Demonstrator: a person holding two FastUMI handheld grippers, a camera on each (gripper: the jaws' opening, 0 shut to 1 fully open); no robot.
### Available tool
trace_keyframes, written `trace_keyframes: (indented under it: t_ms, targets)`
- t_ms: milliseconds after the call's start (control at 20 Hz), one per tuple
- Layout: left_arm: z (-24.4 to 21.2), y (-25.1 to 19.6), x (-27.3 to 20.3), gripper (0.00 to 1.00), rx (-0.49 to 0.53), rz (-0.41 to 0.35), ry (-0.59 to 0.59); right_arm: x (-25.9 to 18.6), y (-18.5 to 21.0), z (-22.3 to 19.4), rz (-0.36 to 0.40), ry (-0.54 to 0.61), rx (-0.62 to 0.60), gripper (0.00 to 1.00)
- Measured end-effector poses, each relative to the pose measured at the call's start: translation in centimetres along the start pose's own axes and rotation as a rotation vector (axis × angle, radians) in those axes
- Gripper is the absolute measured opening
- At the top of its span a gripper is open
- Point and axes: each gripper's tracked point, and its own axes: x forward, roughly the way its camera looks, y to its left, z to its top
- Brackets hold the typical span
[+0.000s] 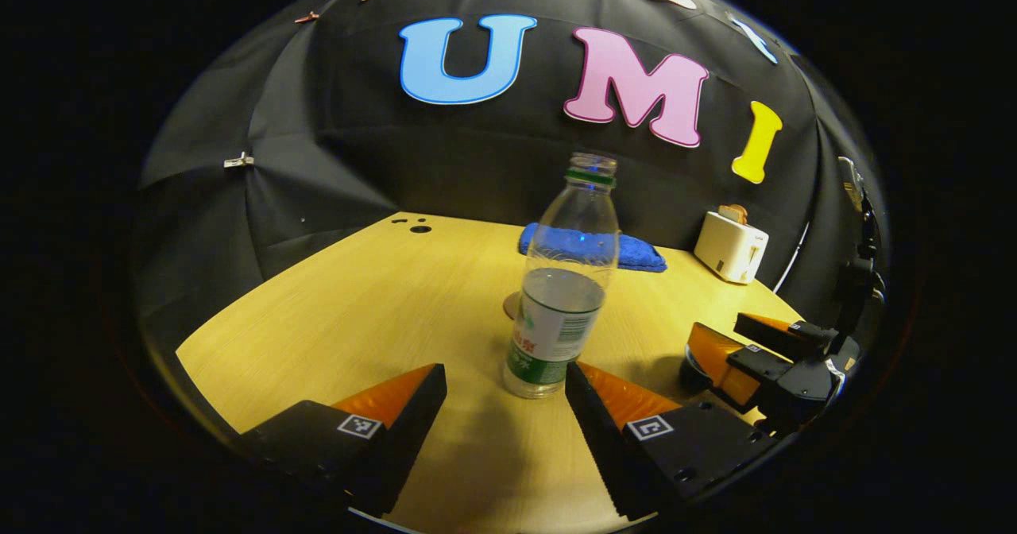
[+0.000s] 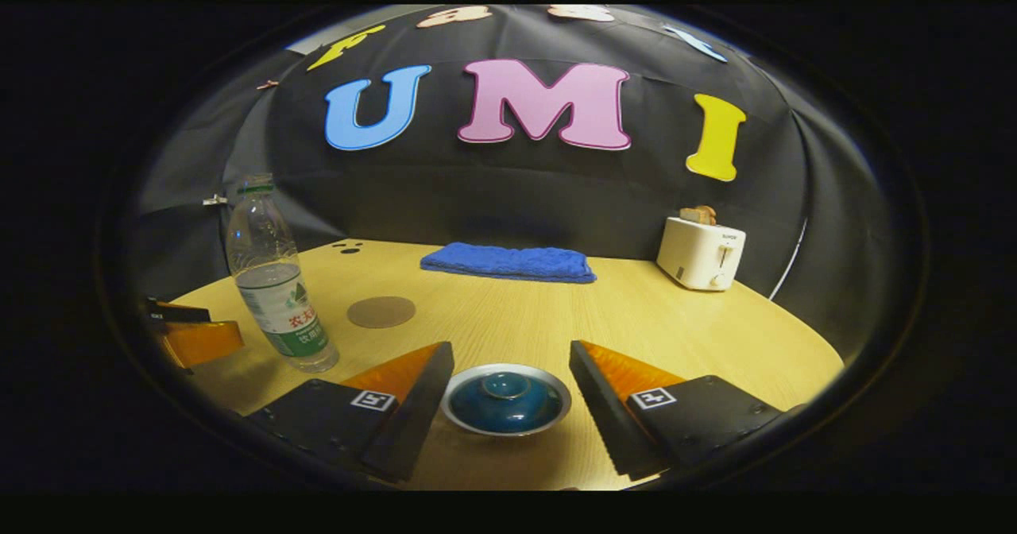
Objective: Open the teacup lid with one hand, grasp the water bottle and pour water into the teacup with the other hand; after pouring, place the water bottle on the coaster and then close the teacup lid.
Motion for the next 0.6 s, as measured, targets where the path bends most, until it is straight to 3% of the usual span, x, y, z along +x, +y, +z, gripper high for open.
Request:
trace_keyframes:
  t_ms: [100,200,600]
  targets:
    - [0.1,0.51,-0.18,0.96,0.015,0.011,-0.008,0.01,0.29,-0.59,0.005,0.023,0.005,0.67]
    - [-0.03,0.58,-0.48,0.96,0.013,0.009,-0.008,0.15,0.47,-0.94,0.004,0.045,0.008,0.52]
    - [0.4,0.08,-1.03,0.96,0.025,-0.011,-0.018,0.41,0.38,-1.0,0.0,0.079,0.029,0.52]
